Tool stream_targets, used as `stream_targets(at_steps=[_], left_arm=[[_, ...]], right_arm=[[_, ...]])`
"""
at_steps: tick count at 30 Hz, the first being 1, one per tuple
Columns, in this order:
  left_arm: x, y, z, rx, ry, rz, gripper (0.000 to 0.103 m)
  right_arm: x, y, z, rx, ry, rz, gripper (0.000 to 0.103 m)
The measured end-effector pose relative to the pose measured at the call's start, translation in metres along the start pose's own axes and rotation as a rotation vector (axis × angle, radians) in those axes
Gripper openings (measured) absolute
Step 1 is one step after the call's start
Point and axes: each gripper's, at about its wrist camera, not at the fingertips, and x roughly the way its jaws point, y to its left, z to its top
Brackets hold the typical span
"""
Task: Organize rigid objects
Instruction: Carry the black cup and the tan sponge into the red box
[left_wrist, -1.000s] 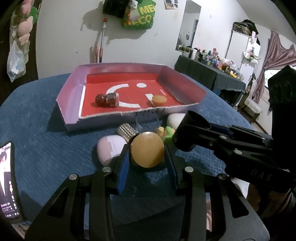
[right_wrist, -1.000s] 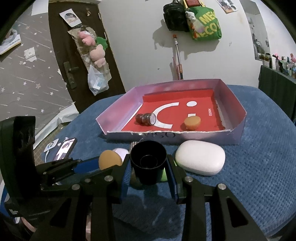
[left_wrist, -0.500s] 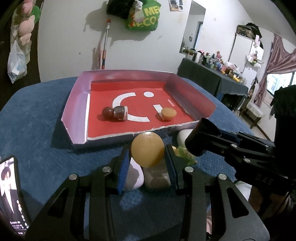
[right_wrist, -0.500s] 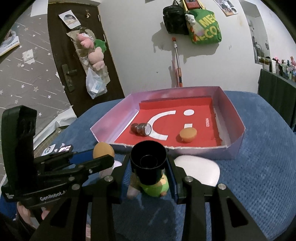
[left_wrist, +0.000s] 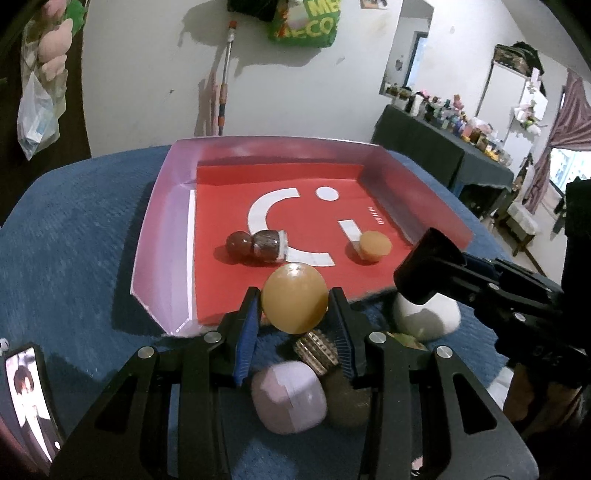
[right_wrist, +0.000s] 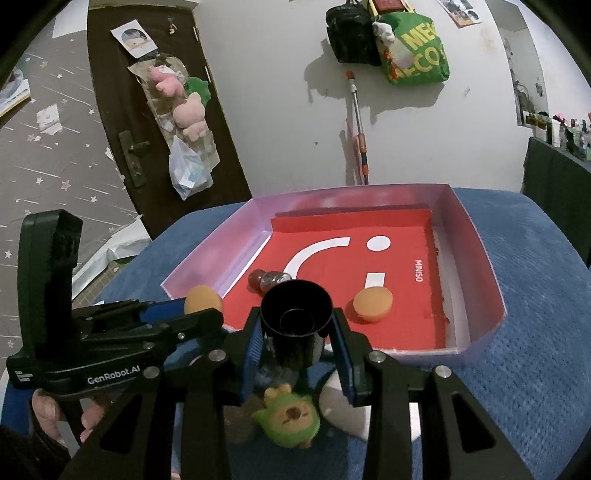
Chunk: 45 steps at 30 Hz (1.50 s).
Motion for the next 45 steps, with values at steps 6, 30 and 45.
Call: stream_targets(at_steps=[6,30,45], left_arm=[[0.019,0.008,0.011,-0.011,0.048,0.004,0.035],[0.074,0.025,0.021,-0.042,0.164,-0.002,0.035],[0.102,0.028,0.042,-0.072,0.118,0.065,0.035]], right_arm=[[0.027,-0.009,0.010,0.011,0.056,0.008,0.038],[0.085,-0.014,0.018,-0.059,0.172,-0.072,0.038],[0.094,-0.037,0.030,-0.047,0.132,-0.208,0.038]])
